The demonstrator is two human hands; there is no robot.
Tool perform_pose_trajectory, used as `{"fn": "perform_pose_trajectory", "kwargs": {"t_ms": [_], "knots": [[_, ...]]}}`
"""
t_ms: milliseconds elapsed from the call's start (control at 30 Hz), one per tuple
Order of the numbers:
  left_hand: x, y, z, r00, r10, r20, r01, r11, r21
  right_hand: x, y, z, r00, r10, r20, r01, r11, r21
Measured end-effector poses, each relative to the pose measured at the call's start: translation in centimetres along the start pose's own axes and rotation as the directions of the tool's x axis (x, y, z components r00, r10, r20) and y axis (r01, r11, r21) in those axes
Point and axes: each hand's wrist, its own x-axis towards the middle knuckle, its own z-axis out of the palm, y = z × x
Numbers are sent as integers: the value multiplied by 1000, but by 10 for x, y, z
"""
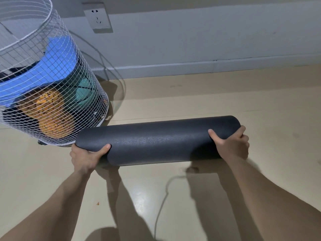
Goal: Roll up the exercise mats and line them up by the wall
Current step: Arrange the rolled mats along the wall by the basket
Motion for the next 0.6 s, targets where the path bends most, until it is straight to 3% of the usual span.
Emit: {"fn": "perform_pose_trajectory", "kwargs": {"t_ms": [67,133,200,267,333,433,500,600], "knots": [[-5,6,3,1000,-30,-9,30,1000,2,2,-1,4,998,33,53,-31,998,-51],[-19,16,13,980,-188,-68,185,982,-43,1,-15,7,997,50,59,-42,992,-119],[-32,14,29,899,-437,-19,427,886,-182,-6,-30,14,984,-167,61,177,942,-284],[-46,11,45,825,-540,165,563,768,-305,-11,-50,19,891,-368,266,447,816,-366],[-67,17,60,764,-516,388,641,674,-367,-15,-73,23,747,-410,524,633,680,-370],[-104,37,88,742,-451,496,650,666,-367,-12,-101,35,548,-417,725,821,434,-370],[-121,43,106,742,-390,546,620,710,-335,-5,-116,41,484,-437,758,870,330,-366],[-131,46,122,725,-354,591,609,730,-310,7,-132,46,476,-418,774,874,327,-360]]}}
